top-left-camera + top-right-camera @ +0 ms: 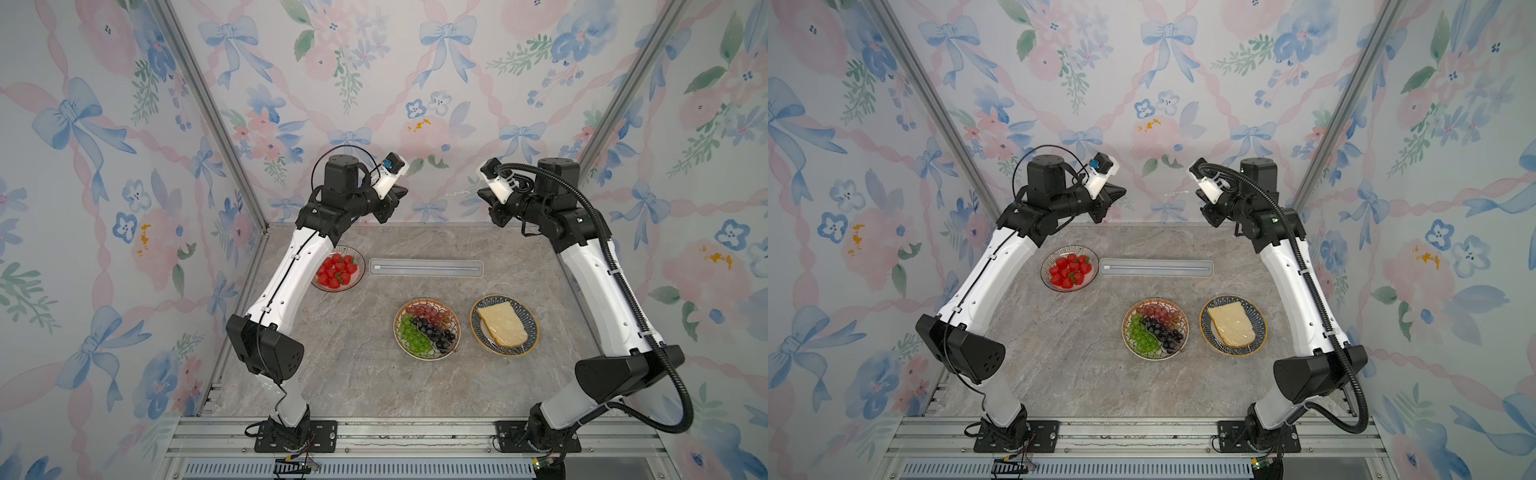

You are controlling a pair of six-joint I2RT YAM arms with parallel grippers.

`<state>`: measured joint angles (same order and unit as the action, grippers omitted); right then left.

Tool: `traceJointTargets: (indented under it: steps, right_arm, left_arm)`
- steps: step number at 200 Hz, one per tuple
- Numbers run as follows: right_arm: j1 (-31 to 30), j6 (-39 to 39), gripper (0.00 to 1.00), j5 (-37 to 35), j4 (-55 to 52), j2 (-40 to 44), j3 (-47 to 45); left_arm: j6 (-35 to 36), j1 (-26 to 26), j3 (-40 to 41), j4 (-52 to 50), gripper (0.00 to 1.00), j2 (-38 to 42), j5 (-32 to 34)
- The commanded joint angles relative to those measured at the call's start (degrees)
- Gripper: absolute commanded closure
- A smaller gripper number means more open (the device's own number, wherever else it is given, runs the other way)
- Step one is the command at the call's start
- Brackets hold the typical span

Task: Wrap the plate with plastic wrap
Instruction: Pull the plastic wrap from the plastic wrap cutting box.

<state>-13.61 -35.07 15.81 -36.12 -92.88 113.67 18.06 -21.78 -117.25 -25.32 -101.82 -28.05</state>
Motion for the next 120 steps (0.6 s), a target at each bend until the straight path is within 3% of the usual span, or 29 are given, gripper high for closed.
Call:
traceJointTargets:
  steps: [1,120]
  right_arm:
    - [0.01,1.14,1.0,-1.39,3.07,2.24,2.77]
    - [-0.21,1.59,1.0,-2.89,4.04,3.06,2.63]
  left_arm:
    - [-0.9,-0.08,-2.89,2.42,1.0,3.65,1.26]
    - [-1.28,-0.28,-3.69,2.45,1.0,4.87,2.13]
